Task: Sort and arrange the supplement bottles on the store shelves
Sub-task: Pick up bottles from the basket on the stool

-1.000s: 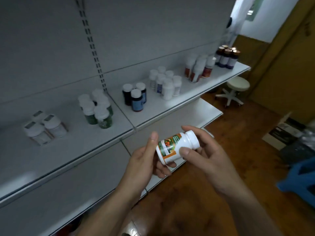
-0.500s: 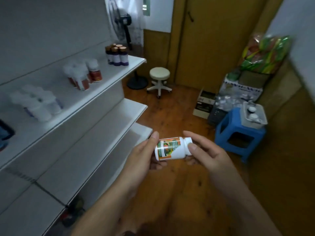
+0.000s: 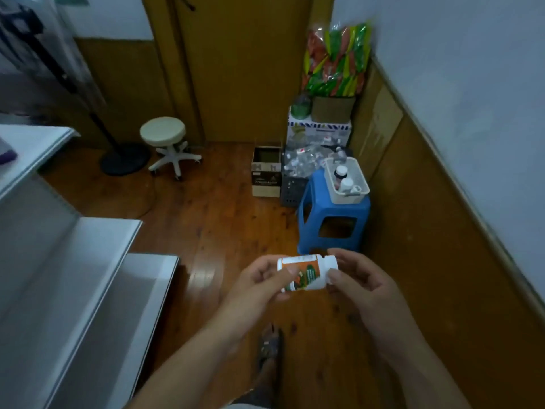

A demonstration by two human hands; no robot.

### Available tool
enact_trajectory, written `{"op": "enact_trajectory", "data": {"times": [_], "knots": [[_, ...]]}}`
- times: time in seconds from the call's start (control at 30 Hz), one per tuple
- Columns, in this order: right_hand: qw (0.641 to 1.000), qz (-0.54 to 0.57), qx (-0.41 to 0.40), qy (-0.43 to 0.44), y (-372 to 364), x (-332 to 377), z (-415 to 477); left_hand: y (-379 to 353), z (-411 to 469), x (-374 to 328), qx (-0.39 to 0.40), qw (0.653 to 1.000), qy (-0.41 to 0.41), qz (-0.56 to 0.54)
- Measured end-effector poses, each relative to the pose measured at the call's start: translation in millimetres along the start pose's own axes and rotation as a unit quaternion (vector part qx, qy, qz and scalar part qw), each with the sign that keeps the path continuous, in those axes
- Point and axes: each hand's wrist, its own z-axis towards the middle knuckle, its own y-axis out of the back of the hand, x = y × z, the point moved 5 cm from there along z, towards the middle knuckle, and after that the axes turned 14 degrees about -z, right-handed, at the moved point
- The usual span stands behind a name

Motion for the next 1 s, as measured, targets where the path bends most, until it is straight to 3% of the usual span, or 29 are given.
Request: {"op": "enact_trajectory", "data": {"times": [0.37, 0.53, 0.63, 0.87, 1.0], "knots": [[0.996, -0.018, -0.050, -0.073, 86, 12, 236, -62, 271, -55, 0.036, 0.995, 0.086, 0.029], [0.994, -0.026, -0.038, -0.104, 121, -6, 333, -79, 367, -48, -0.002, 0.993, 0.097, 0.061], [0.989, -0.094, -0.034, -0.107, 148, -26, 421, -91, 440, -38, -0.043, 0.990, 0.086, 0.099], [0.910, -0.408, -0.011, -0.072, 191, -91, 604, -135, 596, -8, -0.088, 0.969, 0.110, 0.203], [0.838, -0.537, 0.100, -0.018, 177, -137, 671, -140, 649, 8, -0.095, 0.934, 0.149, 0.311]]}}
